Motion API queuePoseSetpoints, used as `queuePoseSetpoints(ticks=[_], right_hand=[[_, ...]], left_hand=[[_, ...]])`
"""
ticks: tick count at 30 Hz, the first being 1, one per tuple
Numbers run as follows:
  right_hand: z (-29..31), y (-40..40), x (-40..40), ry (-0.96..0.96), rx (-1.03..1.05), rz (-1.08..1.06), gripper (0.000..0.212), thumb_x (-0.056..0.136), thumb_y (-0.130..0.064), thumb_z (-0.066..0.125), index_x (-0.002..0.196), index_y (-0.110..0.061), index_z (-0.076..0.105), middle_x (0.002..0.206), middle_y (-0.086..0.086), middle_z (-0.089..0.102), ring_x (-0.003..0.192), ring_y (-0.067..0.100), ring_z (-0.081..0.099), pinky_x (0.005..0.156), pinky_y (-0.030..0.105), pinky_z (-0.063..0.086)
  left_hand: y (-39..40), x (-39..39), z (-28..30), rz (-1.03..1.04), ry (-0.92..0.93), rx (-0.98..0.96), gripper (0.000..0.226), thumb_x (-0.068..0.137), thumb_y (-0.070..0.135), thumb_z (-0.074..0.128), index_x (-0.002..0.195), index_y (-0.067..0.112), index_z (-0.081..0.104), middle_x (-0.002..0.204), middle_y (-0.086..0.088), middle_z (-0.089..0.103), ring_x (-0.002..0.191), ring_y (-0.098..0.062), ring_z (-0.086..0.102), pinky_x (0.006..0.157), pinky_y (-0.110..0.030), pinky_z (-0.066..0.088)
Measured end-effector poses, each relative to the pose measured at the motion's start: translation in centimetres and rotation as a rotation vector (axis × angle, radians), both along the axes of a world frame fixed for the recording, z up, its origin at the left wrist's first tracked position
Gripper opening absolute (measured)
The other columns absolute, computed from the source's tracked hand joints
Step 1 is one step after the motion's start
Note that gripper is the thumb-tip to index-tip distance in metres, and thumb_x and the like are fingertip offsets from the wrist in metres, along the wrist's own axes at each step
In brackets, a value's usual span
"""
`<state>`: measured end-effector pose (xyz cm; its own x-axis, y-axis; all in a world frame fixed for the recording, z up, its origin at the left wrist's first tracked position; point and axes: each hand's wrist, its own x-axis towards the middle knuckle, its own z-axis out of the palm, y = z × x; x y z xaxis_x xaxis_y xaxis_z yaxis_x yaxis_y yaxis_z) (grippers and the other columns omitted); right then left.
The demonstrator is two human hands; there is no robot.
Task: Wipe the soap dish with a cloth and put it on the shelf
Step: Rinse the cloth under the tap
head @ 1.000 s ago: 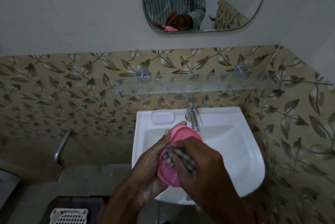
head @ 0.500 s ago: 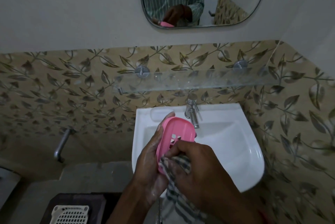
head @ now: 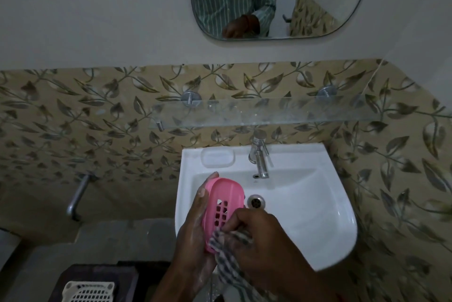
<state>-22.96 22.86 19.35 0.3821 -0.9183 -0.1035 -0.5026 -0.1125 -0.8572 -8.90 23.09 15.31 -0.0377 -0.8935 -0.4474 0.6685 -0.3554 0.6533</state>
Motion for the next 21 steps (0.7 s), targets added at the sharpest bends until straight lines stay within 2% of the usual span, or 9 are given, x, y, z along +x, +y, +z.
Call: queuePoseSetpoints(ticks=[2, 3, 4, 7, 10, 14, 16, 18, 21], right_hand=[[0.0, -1.3, 0.1, -0.129, 0.159, -0.037, 0.009, 0.083, -0.022, 0.078, 0.082, -0.018, 0.070, 0.081, -0.003, 0.074, 0.077, 0.007, 0.072, 0.069, 0.016, 0.054], [-0.3, -2.0, -0.2, -0.167, 0.215, -0.073, 0.010, 0.083, -0.023, 0.079, 0.081, -0.017, 0.071, 0.079, -0.002, 0.075, 0.077, 0.010, 0.073, 0.071, 0.022, 0.057], [-0.6, -2.8, -0.4, -0.183, 0.248, -0.115, 0.009, 0.084, -0.023, 0.078, 0.082, -0.018, 0.071, 0.079, -0.002, 0.076, 0.077, 0.011, 0.073, 0.072, 0.026, 0.058], [-2.9, -5.8, -1.4, -0.177, 0.325, -0.219, 0.005, 0.090, -0.025, 0.071, 0.093, -0.023, 0.067, 0.077, 0.003, 0.076, 0.072, 0.014, 0.074, 0.066, 0.027, 0.055], [-7.5, -9.7, -1.2, -0.118, 0.376, -0.249, 0.013, 0.100, -0.016, 0.053, 0.098, -0.027, 0.059, 0.073, 0.011, 0.074, 0.067, 0.022, 0.074, 0.058, 0.030, 0.054], [-13.0, -16.0, 1.2, 0.022, 0.355, -0.311, 0.022, 0.089, -0.005, 0.048, 0.081, -0.012, 0.067, 0.078, 0.013, 0.071, 0.073, 0.030, 0.070, 0.066, 0.039, 0.056], [-14.8, -19.2, 2.7, 0.150, 0.420, -0.295, 0.021, 0.093, -0.012, 0.051, 0.098, -0.004, 0.069, 0.099, 0.018, 0.071, 0.095, 0.034, 0.068, 0.083, 0.039, 0.055], [-15.9, -21.9, 4.0, 0.330, 0.357, -0.273, 0.032, 0.094, -0.027, 0.054, 0.111, -0.002, 0.065, 0.116, 0.020, 0.066, 0.112, 0.035, 0.062, 0.090, 0.036, 0.049], [-17.1, -24.6, 5.9, 0.367, 0.371, -0.381, 0.063, 0.090, -0.051, 0.053, 0.124, 0.002, 0.058, 0.126, 0.019, 0.064, 0.117, 0.037, 0.059, 0.098, 0.038, 0.048]], left_hand=[[0.1, 1.0, -0.8, 0.029, -0.116, -0.017, 0.047, 0.086, 0.046, 0.057, 0.121, 0.018, 0.068, 0.100, -0.011, 0.078, 0.087, -0.023, 0.077, 0.073, -0.040, 0.064], [0.1, 1.5, -1.3, 0.066, -0.149, -0.031, 0.054, 0.077, 0.049, 0.064, 0.122, 0.018, 0.065, 0.094, -0.004, 0.080, 0.080, -0.016, 0.078, 0.065, -0.034, 0.064], [-0.1, 1.9, -1.5, 0.106, -0.141, -0.063, 0.062, 0.073, 0.048, 0.071, 0.128, 0.023, 0.060, 0.096, -0.005, 0.081, 0.081, -0.019, 0.078, 0.064, -0.037, 0.064], [-1.1, 3.6, -2.5, 0.194, -0.139, -0.081, 0.050, 0.093, 0.021, 0.062, 0.133, 0.048, 0.053, 0.114, -0.011, 0.076, 0.099, -0.042, 0.073, 0.080, -0.069, 0.054], [-2.0, 4.9, -3.7, 0.211, -0.277, -0.077, 0.050, 0.095, 0.011, 0.061, 0.137, 0.037, 0.056, 0.126, -0.013, 0.070, 0.109, -0.048, 0.067, 0.085, -0.078, 0.047], [-3.0, 6.0, -5.6, 0.155, -0.516, -0.050, 0.036, 0.081, 0.033, 0.076, 0.115, 0.021, 0.075, 0.124, -0.008, 0.072, 0.114, -0.043, 0.064, 0.097, -0.069, 0.048], [-3.3, 6.2, -6.2, 0.152, -0.563, -0.022, 0.027, 0.080, 0.029, 0.073, 0.105, 0.021, 0.080, 0.114, -0.003, 0.077, 0.111, -0.036, 0.067, 0.095, -0.053, 0.054], [-3.4, 6.4, -6.9, 0.146, -0.559, 0.033, 0.021, 0.078, 0.026, 0.071, 0.096, 0.027, 0.083, 0.110, 0.003, 0.078, 0.107, -0.027, 0.069, 0.089, -0.038, 0.054], [-3.1, 7.1, -8.2, 0.155, -0.534, 0.123, 0.021, 0.076, 0.028, 0.072, 0.094, 0.029, 0.083, 0.112, -0.001, 0.078, 0.105, -0.024, 0.068, 0.092, -0.040, 0.051]])
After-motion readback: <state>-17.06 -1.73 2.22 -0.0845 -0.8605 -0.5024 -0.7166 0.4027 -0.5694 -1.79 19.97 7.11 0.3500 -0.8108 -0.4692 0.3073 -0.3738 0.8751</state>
